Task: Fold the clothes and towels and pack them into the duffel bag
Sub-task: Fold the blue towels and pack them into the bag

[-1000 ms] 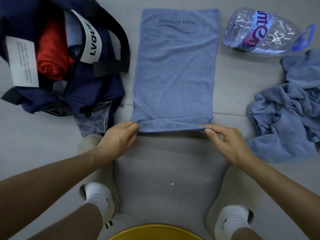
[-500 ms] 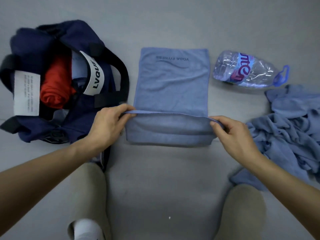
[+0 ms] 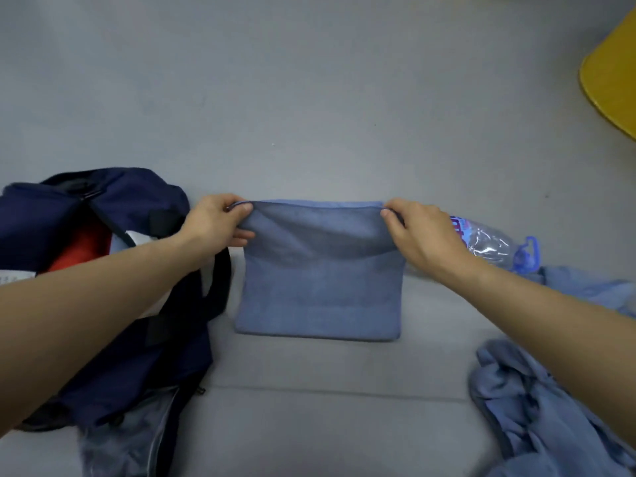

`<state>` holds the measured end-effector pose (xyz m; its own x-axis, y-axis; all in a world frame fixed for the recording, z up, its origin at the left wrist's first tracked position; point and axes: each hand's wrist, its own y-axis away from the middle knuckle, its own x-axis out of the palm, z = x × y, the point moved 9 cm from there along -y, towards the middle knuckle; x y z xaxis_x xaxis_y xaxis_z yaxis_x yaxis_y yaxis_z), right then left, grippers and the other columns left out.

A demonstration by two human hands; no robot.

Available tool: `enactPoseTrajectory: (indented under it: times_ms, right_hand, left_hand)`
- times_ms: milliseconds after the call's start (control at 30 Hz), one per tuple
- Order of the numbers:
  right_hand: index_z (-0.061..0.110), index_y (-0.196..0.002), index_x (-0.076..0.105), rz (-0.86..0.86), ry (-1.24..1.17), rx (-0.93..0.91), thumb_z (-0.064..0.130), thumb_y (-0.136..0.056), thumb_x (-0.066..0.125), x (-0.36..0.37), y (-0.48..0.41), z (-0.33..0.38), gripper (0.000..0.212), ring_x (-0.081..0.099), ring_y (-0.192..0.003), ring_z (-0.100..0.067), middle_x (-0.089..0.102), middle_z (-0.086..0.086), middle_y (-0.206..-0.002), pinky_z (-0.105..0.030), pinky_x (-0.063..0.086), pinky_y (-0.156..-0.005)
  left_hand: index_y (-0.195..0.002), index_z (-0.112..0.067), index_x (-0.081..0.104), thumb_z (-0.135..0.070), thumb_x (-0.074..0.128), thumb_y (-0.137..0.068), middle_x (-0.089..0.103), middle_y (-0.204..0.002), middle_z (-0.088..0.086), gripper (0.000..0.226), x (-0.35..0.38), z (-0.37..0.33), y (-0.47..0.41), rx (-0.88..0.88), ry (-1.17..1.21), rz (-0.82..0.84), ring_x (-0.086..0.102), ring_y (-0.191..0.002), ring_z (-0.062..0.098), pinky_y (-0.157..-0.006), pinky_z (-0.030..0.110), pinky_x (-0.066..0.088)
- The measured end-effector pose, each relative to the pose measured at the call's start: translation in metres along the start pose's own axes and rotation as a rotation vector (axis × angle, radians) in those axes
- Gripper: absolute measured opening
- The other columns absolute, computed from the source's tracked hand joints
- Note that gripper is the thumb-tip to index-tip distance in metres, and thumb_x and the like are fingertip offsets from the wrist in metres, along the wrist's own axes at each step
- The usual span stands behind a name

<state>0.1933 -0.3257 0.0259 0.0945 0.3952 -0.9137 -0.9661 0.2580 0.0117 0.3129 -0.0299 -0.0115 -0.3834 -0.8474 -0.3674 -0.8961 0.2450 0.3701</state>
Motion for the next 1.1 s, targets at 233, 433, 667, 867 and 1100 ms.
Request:
enactPoseTrajectory:
  times_ms: [233, 433, 667, 867, 1100]
  right_hand:
    - [0.019, -0.097, 0.064, 0.019, 0.114, 0.058, 0.030, -0.099, 0.038, 0.037, -0.081, -0.020, 0.028, 0.059, -0.086, -0.038, 0.070, -0.010, -0.094, -0.037, 0.040, -0.068]
    - [0.017, -0.098, 0.064, 0.049, 0.140, 0.136, 0.028, -0.100, 0.040, 0.073, -0.103, -0.043, 0.027, 0.059, -0.088, -0.040, 0.068, -0.014, -0.094, -0.037, 0.041, -0.070]
    - [0.011, -0.114, 0.060, 0.047, 0.199, 0.174, 0.016, -0.099, 0.039, 0.083, -0.112, -0.046, 0.027, 0.058, -0.093, -0.041, 0.065, -0.017, -0.109, -0.042, 0.048, -0.076]
    - [0.012, -0.156, 0.026, 0.180, 0.322, -0.192, 0.025, -0.102, 0.045, 0.129, -0.049, 0.007, 0.059, 0.020, -0.150, -0.034, 0.016, -0.014, -0.165, -0.048, 0.032, -0.115]
    - [0.026, -0.157, 0.027, 0.248, 0.346, -0.201, 0.060, -0.099, 0.026, 0.189, 0.063, -0.005, 0.068, 0.017, -0.152, -0.028, 0.020, -0.003, -0.165, -0.054, 0.019, -0.120]
  left_hand:
    - [-0.097, -0.013, 0.066, -0.025, 0.053, -0.103, 0.065, -0.079, 0.010, 0.019, -0.002, 0.011, -0.061, -0.021, -0.130, -0.137, 0.068, -0.069, 0.023, -0.066, 0.030, 0.062]
    - [-0.081, -0.024, 0.064, -0.031, 0.056, -0.100, 0.066, -0.074, 0.007, 0.022, 0.018, 0.031, -0.092, -0.047, -0.094, -0.131, 0.073, -0.075, 0.029, -0.080, 0.047, 0.062]
    - [-0.124, -0.033, 0.063, -0.049, 0.057, -0.092, 0.069, -0.117, 0.002, 0.037, 0.021, 0.047, -0.107, 0.024, -0.256, -0.082, 0.072, -0.096, 0.025, -0.098, 0.047, 0.053]
    - [-0.150, -0.017, 0.043, -0.013, 0.046, -0.101, 0.041, -0.155, 0.013, 0.049, 0.073, 0.059, -0.023, 0.468, -0.661, -0.036, 0.040, -0.142, 0.031, -0.115, 0.042, 0.035]
    - [-0.159, -0.029, 0.023, -0.052, 0.024, -0.103, 0.017, -0.166, 0.012, 0.060, 0.117, 0.140, 0.059, 0.497, -1.072, 0.084, 0.016, -0.153, 0.031, -0.122, 0.045, 0.011]
